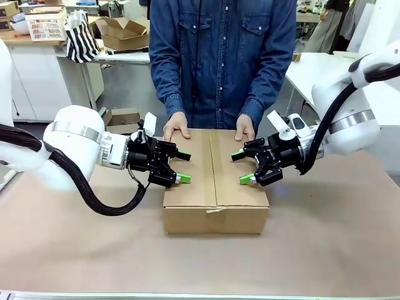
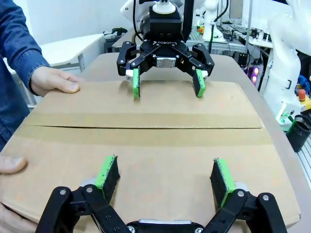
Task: Pack the gift set into the box.
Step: Press and hold the closed box until the human finishes sealing it.
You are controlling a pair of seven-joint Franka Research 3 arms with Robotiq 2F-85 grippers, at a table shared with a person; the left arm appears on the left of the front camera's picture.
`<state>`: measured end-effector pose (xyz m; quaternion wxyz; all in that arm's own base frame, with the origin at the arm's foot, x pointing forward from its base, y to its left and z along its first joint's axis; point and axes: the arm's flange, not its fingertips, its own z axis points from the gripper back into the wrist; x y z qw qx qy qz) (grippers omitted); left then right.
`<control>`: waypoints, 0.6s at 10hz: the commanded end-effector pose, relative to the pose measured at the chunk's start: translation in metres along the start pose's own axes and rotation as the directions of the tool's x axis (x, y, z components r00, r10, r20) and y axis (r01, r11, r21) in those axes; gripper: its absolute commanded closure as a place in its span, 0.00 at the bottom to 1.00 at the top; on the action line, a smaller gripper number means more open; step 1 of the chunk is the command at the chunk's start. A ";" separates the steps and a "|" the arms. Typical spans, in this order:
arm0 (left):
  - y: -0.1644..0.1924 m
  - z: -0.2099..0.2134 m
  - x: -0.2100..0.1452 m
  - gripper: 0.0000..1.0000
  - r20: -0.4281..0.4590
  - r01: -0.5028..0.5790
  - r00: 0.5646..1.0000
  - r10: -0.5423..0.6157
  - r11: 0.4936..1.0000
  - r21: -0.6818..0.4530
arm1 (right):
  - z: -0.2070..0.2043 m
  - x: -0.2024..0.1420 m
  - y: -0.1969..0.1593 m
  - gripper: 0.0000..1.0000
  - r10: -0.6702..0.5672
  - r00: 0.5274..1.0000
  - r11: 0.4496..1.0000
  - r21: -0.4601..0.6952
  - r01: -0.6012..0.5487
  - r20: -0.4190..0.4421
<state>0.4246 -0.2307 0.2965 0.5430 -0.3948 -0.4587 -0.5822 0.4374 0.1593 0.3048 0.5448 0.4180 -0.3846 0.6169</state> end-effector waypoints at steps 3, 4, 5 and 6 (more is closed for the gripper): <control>-0.002 0.001 0.000 0.00 -0.009 0.016 1.000 -0.016 1.000 0.009 | 0.000 0.000 0.000 0.00 -0.002 1.000 1.000 0.001 0.002 -0.005; -0.002 0.001 0.000 0.00 -0.009 0.016 1.000 -0.016 1.000 0.009 | 0.000 0.000 0.000 0.00 -0.002 1.000 1.000 0.001 0.002 -0.005; -0.002 0.001 0.000 0.00 -0.009 0.016 1.000 -0.016 1.000 0.009 | 0.000 0.000 0.000 0.00 -0.002 1.000 1.000 0.001 0.002 -0.005; -0.002 0.001 0.000 0.00 -0.009 0.016 1.000 -0.016 1.000 0.009 | 0.000 0.000 0.000 0.00 -0.002 1.000 1.000 0.001 0.002 -0.005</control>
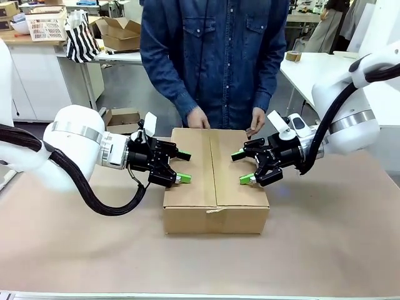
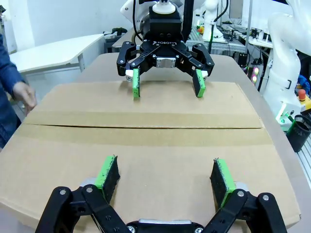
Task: Pack the gift set into the box.
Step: Press and hold the closed box until the human finishes sealing it.
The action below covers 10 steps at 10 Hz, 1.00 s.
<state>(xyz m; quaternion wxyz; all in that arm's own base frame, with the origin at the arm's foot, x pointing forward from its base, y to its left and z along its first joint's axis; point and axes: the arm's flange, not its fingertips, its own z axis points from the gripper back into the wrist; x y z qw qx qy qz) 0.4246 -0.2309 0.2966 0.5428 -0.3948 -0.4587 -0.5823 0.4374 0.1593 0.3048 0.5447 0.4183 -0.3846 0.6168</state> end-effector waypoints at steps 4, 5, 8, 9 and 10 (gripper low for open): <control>-0.002 0.001 0.000 0.00 -0.009 0.016 1.000 -0.016 1.000 0.009 | 0.000 0.000 0.000 0.00 -0.002 1.000 1.000 0.001 0.002 -0.006; -0.002 0.001 0.000 0.00 -0.009 0.016 1.000 -0.016 1.000 0.009 | 0.000 0.000 0.000 0.00 -0.002 1.000 1.000 0.001 0.002 -0.006; -0.002 0.001 0.000 0.00 -0.009 0.016 1.000 -0.016 1.000 0.009 | 0.000 0.000 0.000 0.00 -0.002 1.000 1.000 0.001 0.002 -0.006; -0.002 0.001 0.000 0.00 -0.009 0.016 1.000 -0.016 1.000 0.009 | 0.000 0.000 0.000 0.00 -0.002 1.000 1.000 0.001 0.002 -0.006; -0.002 0.001 0.000 0.00 -0.009 0.016 1.000 -0.016 1.000 0.009 | 0.000 0.000 0.000 0.00 -0.002 1.000 1.000 0.001 0.002 -0.006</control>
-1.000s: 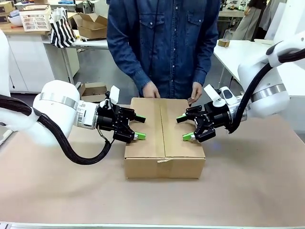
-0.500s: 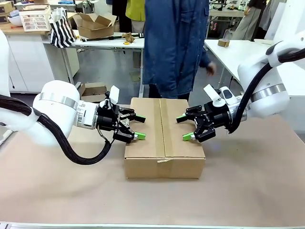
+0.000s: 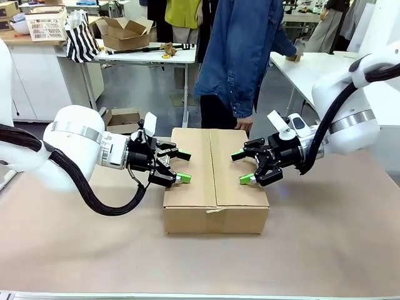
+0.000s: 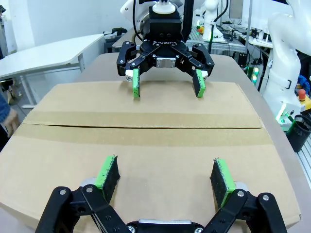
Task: Pack the gift set into the box.
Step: Press and hold the closed box until the human finishes sealing it.
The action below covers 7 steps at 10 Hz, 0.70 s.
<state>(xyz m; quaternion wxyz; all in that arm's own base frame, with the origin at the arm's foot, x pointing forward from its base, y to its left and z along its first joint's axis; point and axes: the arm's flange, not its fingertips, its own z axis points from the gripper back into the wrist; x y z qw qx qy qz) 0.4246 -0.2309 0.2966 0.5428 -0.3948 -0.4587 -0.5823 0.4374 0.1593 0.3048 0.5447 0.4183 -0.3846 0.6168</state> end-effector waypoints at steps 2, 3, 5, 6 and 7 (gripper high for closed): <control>-0.002 0.001 0.000 0.00 -0.009 0.016 1.000 -0.016 1.000 0.009 | 0.000 0.000 0.000 0.00 -0.002 1.000 1.000 0.001 0.002 -0.006; -0.002 0.001 0.000 0.00 -0.009 0.016 1.000 -0.016 1.000 0.009 | 0.000 0.000 0.000 0.00 -0.002 1.000 1.000 0.001 0.002 -0.006; -0.002 0.001 0.000 0.00 -0.009 0.016 1.000 -0.016 1.000 0.009 | 0.000 0.000 0.000 0.00 -0.002 1.000 1.000 0.001 0.002 -0.006; -0.002 0.001 0.000 0.00 -0.009 0.016 1.000 -0.016 1.000 0.009 | 0.000 0.000 0.000 0.00 -0.002 1.000 1.000 0.001 0.002 -0.006; -0.002 0.001 0.000 0.00 -0.009 0.016 1.000 -0.016 1.000 0.009 | 0.000 0.000 0.000 0.00 -0.002 1.000 1.000 0.001 0.002 -0.006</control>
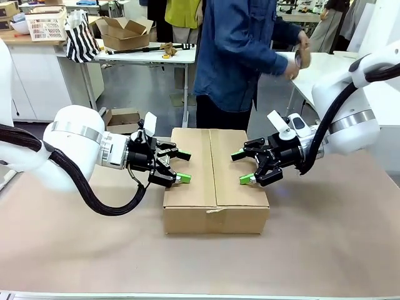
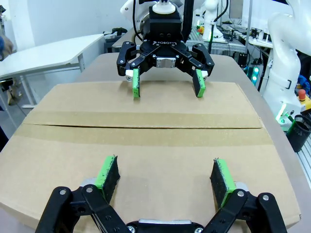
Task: Pack the gift set into the box.
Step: Press and hold the closed box until the human finishes sealing it.
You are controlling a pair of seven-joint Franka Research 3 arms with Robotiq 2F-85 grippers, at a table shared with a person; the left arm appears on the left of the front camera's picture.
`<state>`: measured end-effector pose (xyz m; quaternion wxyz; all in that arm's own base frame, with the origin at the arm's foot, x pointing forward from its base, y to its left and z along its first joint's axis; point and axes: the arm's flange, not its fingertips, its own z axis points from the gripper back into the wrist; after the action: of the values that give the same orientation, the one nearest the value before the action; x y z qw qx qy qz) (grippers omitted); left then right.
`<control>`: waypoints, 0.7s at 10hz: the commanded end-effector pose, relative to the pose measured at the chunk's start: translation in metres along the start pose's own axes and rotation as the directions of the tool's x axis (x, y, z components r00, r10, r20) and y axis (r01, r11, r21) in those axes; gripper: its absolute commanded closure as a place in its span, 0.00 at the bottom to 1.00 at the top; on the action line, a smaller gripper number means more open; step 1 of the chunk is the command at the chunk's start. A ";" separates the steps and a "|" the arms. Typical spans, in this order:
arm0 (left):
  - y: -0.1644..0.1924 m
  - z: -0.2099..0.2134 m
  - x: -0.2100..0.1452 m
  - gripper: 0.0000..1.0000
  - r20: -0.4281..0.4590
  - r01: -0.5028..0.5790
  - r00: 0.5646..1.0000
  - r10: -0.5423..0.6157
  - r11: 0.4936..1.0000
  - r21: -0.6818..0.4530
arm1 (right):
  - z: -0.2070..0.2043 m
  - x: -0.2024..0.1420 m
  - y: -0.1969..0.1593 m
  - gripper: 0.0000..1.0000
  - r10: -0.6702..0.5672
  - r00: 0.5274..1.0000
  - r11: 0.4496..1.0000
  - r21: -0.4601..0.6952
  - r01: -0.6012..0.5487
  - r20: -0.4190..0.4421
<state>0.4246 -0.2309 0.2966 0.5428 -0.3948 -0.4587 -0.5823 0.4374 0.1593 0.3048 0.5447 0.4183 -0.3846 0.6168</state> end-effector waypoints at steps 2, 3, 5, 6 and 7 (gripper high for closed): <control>-0.002 0.001 0.000 0.00 -0.009 0.016 1.000 -0.016 1.000 0.009 | 0.000 0.000 0.000 0.00 -0.002 1.000 1.000 0.001 0.002 -0.006; -0.002 0.001 0.000 0.00 -0.009 0.016 1.000 -0.016 1.000 0.009 | 0.000 0.000 0.000 0.00 -0.002 1.000 1.000 0.001 0.002 -0.006; -0.002 0.001 0.000 0.00 -0.009 0.016 1.000 -0.016 1.000 0.009 | 0.000 0.000 0.000 0.00 -0.002 1.000 1.000 0.001 0.002 -0.006; -0.002 0.001 0.000 0.00 -0.009 0.016 1.000 -0.016 1.000 0.009 | 0.000 0.000 0.000 0.00 -0.002 1.000 1.000 0.001 0.002 -0.006; -0.002 0.001 0.000 0.00 -0.009 0.016 1.000 -0.016 1.000 0.009 | 0.000 0.000 0.000 0.00 -0.002 1.000 1.000 0.001 0.002 -0.006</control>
<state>0.4246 -0.2309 0.2966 0.5428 -0.3948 -0.4587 -0.5823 0.4374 0.1593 0.3048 0.5447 0.4183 -0.3846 0.6168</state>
